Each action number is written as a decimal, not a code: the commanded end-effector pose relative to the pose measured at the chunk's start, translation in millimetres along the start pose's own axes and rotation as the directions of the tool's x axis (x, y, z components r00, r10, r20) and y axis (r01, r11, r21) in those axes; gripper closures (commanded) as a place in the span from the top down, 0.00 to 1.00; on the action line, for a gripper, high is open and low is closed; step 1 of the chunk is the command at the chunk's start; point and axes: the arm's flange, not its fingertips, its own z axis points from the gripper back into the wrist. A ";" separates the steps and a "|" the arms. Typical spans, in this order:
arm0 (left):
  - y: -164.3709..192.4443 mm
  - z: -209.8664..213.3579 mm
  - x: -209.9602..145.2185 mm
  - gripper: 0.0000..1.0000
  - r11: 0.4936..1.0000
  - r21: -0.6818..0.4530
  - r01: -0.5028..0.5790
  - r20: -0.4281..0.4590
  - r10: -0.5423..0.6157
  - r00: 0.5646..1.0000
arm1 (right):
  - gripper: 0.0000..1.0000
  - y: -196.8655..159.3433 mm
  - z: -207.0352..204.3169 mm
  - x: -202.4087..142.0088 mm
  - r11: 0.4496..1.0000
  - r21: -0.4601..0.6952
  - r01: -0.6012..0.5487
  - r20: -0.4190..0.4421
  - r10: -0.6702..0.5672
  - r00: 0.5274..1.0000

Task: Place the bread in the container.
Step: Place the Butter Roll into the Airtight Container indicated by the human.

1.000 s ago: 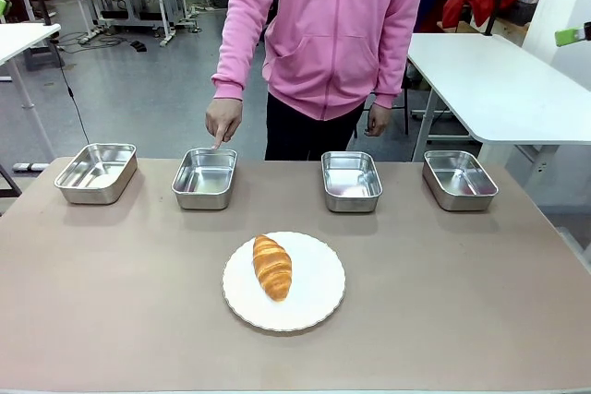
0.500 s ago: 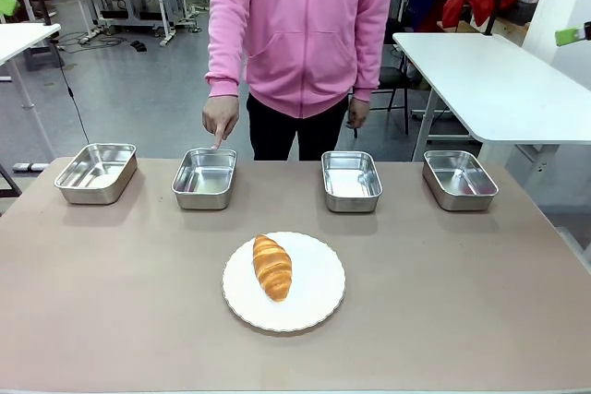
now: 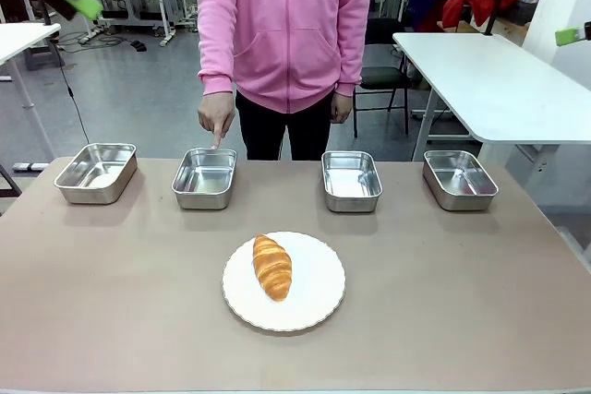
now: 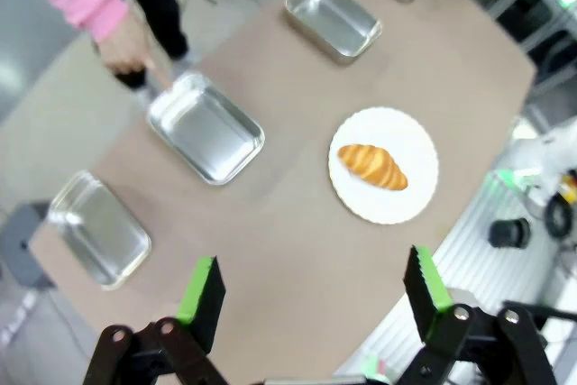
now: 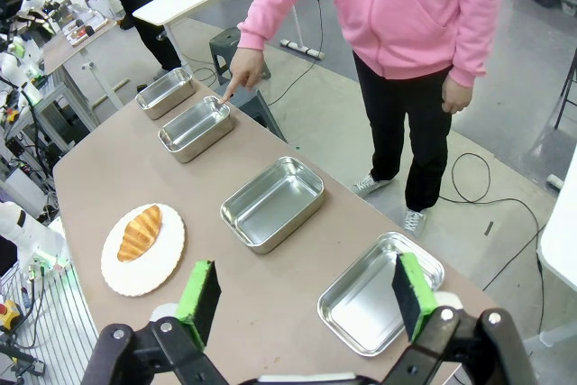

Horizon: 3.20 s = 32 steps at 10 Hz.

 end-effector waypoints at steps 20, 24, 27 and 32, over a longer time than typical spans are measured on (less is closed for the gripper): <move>-175.5 -336.8 -4.5 1.00 0.572 0.555 -0.604 -0.135 0.779 0.613 | 1.00 2.0 -0.5 0.9 1.000 0.000 -0.004 0.008 0.004 1.000; -190.2 -370.9 -25.0 1.00 0.530 0.508 -0.679 -0.068 0.811 0.582 | 1.00 2.0 -0.5 0.9 1.000 0.000 -0.004 0.008 0.004 1.000; -185.4 -393.4 -38.3 1.00 0.537 0.494 -0.683 -0.111 0.819 0.563 | 1.00 2.0 -0.5 0.9 1.000 0.000 -0.004 0.008 0.004 1.000; -171.5 -424.2 -64.1 1.00 0.576 0.480 -0.662 -0.112 0.788 0.605 | 1.00 2.0 -0.5 0.9 1.000 0.000 -0.004 0.008 0.004 1.000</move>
